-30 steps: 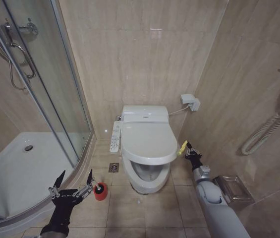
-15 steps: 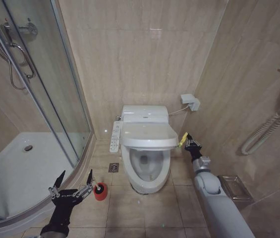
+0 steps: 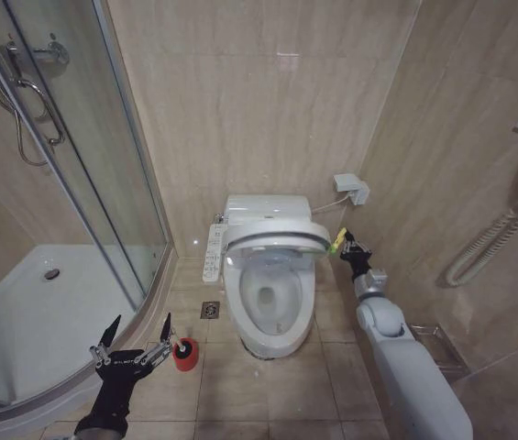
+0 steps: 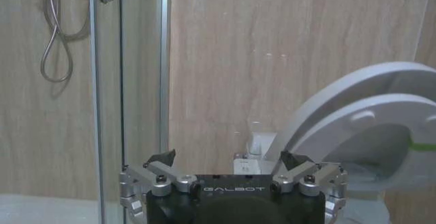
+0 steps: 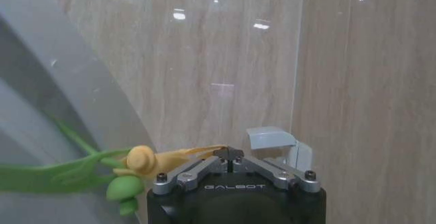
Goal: Open the toilet lid, clean the toilet bowl with a toilet brush, close the toilet lid, and flush.
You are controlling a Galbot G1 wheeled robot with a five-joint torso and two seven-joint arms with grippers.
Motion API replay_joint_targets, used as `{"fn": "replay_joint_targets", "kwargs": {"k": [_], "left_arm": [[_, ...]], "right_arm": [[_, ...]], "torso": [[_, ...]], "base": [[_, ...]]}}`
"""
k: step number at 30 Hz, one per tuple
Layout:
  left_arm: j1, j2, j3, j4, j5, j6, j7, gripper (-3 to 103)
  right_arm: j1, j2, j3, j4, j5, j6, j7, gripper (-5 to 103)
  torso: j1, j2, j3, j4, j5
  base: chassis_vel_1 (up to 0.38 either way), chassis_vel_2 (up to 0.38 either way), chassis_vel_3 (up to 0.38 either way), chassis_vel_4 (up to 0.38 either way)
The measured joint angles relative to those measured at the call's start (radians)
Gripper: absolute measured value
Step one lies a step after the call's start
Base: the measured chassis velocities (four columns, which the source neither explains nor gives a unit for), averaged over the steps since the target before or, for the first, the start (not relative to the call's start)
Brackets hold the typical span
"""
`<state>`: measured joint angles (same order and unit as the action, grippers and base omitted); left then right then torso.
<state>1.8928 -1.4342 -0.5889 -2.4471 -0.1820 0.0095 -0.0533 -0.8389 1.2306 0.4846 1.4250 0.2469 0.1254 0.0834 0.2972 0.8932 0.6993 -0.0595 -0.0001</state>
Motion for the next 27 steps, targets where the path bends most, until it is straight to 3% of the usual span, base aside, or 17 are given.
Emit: {"fn": "replay_joint_targets", "kwargs": {"k": [27], "left_arm": [[0.000,0.000,0.000,0.000,0.000,0.000,0.000,100]], "right_arm": [[0.288,-0.050,-0.186,-0.194,0.048,-0.023,0.054,0]], "torso": [[0.000,0.000,0.000,-0.0002,0.0001]], "base": [[0.000,0.000,0.000,0.000]]}}
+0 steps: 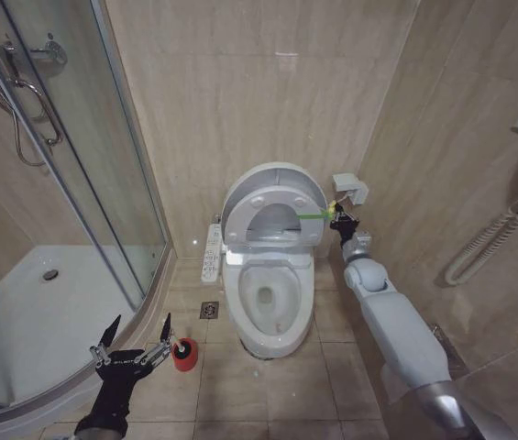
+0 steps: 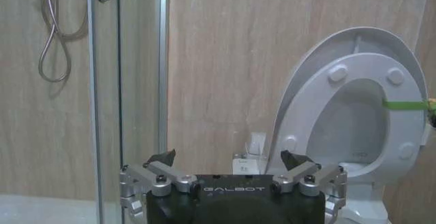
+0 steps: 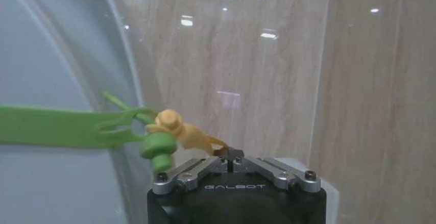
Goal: Open the toilet lid, clean the toilet bowl with a toilet brush, close the toilet lid, and flush.
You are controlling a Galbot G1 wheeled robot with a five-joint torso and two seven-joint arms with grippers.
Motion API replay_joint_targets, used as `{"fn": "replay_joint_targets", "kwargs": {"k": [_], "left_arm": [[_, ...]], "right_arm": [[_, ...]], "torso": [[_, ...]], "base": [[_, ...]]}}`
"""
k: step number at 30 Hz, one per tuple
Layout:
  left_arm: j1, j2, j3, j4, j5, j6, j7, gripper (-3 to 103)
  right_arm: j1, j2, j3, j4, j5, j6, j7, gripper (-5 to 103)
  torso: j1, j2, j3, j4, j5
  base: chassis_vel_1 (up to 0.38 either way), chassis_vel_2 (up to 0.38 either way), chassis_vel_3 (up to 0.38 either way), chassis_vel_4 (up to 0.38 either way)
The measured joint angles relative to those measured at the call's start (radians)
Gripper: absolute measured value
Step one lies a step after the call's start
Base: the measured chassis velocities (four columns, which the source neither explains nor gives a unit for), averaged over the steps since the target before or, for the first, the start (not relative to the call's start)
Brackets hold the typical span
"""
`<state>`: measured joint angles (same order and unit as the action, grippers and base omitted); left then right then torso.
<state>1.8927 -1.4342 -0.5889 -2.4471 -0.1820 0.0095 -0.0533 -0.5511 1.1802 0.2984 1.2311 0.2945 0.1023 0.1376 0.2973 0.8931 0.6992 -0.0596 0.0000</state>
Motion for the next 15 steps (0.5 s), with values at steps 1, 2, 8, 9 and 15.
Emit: {"fn": "replay_joint_targets", "kwargs": {"k": [1,2,8,9,15], "left_arm": [[0.000,0.000,0.000,0.000,0.000,0.000,0.000,100],[0.000,0.000,0.000,0.000,0.000,0.000,0.000,100],[0.000,0.000,0.000,0.000,0.000,0.000,0.000,100],[0.000,0.000,0.000,0.000,0.000,0.000,0.000,100],[0.000,0.000,0.000,0.000,0.000,0.000,0.000,100]], "right_arm": [[0.014,-0.001,-0.010,-0.010,0.002,0.000,0.002,0],[0.014,-0.001,-0.010,-0.010,0.002,0.000,0.002,0],[0.079,-0.014,-0.048,-0.075,0.006,0.005,0.004,0],[0.090,-0.016,-0.054,-0.085,0.006,0.007,0.004,0],[0.174,-0.020,-0.095,-0.153,0.013,0.011,0.003,0]], "torso": [[0.000,0.000,0.000,0.0000,0.0000],[0.000,0.000,0.000,0.0000,0.0000],[0.000,0.000,0.000,0.0001,0.0001],[0.000,0.000,0.000,0.0001,0.0001],[0.000,0.000,0.000,0.0002,0.0000]], "base": [[0.000,0.000,0.000,0.000],[0.000,0.000,0.000,0.000],[0.000,0.000,0.000,0.000],[0.000,0.000,0.000,0.000],[0.000,0.000,0.000,0.000]]}}
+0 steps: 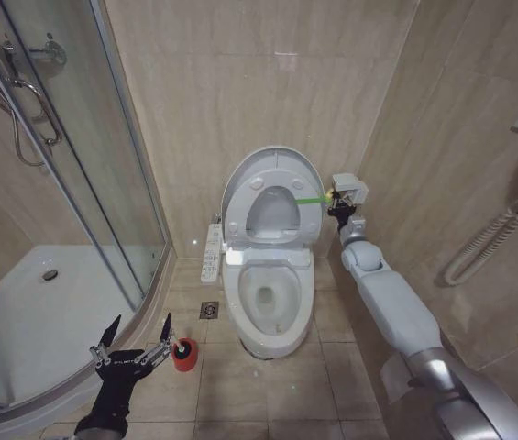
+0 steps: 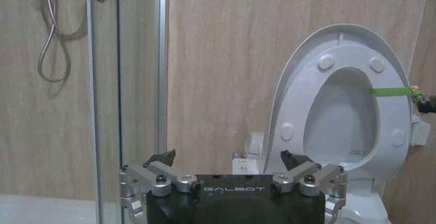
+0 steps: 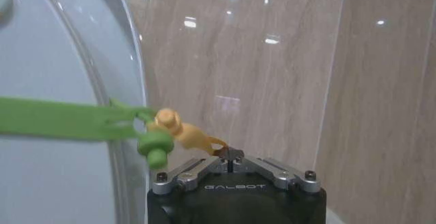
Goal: Open the toilet lid, clean the toilet bowl with a toilet brush, close the toilet lid, and flush.
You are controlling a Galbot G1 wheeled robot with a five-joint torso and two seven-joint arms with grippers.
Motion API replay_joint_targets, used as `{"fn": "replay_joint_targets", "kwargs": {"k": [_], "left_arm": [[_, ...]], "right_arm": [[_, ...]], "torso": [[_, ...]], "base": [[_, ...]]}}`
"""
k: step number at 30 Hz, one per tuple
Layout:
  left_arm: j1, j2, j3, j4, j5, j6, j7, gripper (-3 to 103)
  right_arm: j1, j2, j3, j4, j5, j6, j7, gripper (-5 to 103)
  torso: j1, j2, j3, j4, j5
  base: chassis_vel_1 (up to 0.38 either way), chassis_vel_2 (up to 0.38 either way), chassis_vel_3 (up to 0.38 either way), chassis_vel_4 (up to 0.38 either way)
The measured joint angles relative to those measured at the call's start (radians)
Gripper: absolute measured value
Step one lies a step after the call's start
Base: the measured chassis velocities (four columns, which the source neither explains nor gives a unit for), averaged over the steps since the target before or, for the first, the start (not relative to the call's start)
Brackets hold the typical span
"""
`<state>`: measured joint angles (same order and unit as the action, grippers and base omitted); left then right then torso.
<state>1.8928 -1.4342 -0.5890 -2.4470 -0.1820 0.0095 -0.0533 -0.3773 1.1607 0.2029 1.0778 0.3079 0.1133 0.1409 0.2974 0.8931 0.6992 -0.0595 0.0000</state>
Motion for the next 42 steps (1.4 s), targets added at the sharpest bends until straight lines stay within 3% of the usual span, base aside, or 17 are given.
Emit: {"fn": "replay_joint_targets", "kwargs": {"k": [17,42], "left_arm": [[0.000,0.000,0.000,0.000,0.000,0.000,0.000,100],[0.000,0.000,0.000,0.000,0.000,0.000,0.000,100]], "right_arm": [[0.203,0.021,-0.121,-0.193,-0.003,0.020,-0.010,0],[0.357,0.038,-0.218,-0.354,-0.013,0.042,-0.033,0]], "torso": [[0.000,0.000,0.000,-0.0001,-0.0001],[0.000,0.000,0.000,0.0000,-0.0001]], "base": [[0.000,0.000,0.000,0.000],[0.000,0.000,0.000,0.000]]}}
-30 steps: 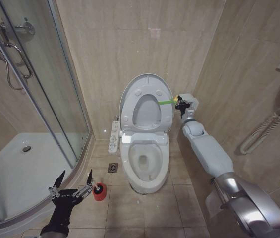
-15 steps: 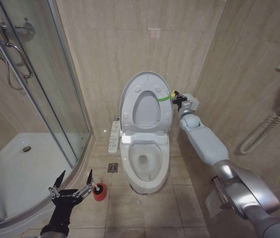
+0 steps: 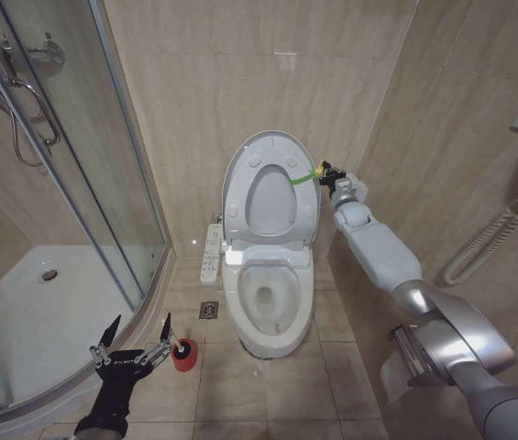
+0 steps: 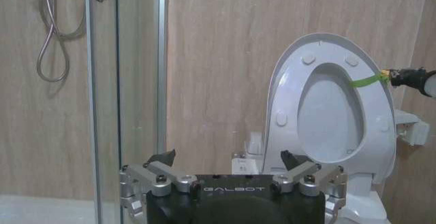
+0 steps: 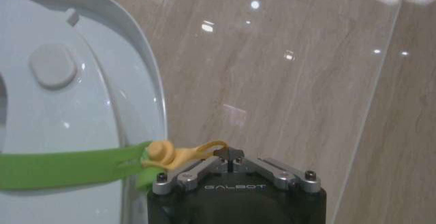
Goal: Open the toilet lid, clean the toilet bowl with a toilet brush, close the toilet lid, and flush.
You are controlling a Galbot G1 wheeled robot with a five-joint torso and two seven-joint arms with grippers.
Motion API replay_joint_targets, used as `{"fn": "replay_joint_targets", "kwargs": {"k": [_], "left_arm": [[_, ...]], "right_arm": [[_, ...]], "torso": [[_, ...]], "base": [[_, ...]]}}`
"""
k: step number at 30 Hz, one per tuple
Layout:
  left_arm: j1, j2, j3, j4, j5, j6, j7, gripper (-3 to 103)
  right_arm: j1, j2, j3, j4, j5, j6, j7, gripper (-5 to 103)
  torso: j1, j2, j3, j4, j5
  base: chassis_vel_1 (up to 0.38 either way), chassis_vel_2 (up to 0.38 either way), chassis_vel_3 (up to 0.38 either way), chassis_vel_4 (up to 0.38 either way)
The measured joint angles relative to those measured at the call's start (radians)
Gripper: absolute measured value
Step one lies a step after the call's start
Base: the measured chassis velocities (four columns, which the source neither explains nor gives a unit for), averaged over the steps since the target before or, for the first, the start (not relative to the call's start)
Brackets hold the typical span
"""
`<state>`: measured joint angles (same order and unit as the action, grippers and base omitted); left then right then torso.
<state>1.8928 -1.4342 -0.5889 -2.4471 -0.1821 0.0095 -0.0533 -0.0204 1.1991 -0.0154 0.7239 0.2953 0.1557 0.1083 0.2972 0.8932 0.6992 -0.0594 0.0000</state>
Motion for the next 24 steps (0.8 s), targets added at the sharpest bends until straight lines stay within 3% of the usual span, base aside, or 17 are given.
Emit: {"fn": "replay_joint_targets", "kwargs": {"k": [24], "left_arm": [[0.000,0.000,0.000,0.000,0.000,0.000,0.000,100]], "right_arm": [[-0.073,-0.089,-0.034,0.163,0.062,-0.039,0.032,0]], "torso": [[0.000,0.000,0.000,0.0001,0.0001]], "base": [[0.000,0.000,0.000,0.000]]}}
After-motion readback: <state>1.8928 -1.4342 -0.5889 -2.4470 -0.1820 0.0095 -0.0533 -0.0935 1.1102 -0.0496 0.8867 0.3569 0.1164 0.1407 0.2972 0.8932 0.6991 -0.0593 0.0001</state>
